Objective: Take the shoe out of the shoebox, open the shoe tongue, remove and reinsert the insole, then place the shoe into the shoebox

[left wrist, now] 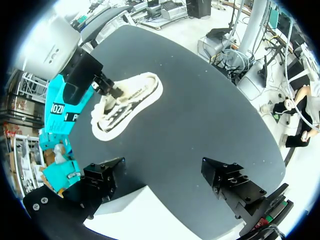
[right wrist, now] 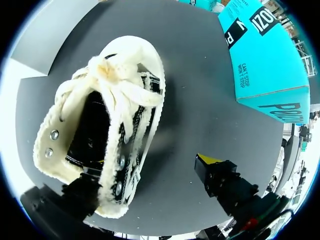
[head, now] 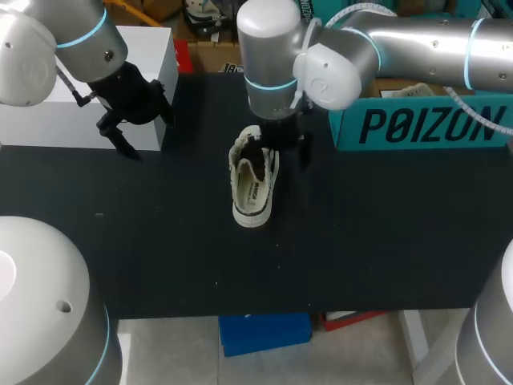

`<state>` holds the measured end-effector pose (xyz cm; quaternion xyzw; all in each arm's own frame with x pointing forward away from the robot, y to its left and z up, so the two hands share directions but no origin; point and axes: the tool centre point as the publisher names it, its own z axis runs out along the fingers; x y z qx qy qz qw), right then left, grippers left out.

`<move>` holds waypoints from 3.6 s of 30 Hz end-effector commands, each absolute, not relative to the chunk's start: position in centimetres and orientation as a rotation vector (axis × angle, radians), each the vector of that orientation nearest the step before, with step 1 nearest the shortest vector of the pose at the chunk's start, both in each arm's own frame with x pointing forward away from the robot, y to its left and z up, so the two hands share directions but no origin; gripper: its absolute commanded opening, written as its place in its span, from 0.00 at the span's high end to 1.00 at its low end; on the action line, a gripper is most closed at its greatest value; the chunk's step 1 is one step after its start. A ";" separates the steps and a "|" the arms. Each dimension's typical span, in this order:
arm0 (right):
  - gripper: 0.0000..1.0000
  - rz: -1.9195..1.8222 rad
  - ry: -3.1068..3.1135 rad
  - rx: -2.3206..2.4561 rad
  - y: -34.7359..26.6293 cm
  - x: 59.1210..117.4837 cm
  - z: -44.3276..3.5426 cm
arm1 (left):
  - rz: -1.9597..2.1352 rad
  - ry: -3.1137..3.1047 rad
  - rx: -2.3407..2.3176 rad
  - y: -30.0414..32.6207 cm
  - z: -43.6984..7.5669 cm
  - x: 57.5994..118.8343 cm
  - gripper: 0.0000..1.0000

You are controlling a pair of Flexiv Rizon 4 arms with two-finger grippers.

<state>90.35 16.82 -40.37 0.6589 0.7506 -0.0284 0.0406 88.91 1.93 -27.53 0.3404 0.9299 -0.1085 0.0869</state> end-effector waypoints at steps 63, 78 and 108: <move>1.00 0.123 2.722 1.243 16.8 90.3 -16.2 | -0.319 2.768 1.015 2.0 -27.6 88.8 0.00; 1.00 -0.071 2.999 0.112 9.9 94.5 -8.1 | -0.319 2.768 1.015 2.0 -27.6 88.8 0.00; 1.00 -0.114 3.036 -0.040 -5.8 111.0 -13.4 | -0.319 2.768 1.015 2.0 -27.6 88.8 0.00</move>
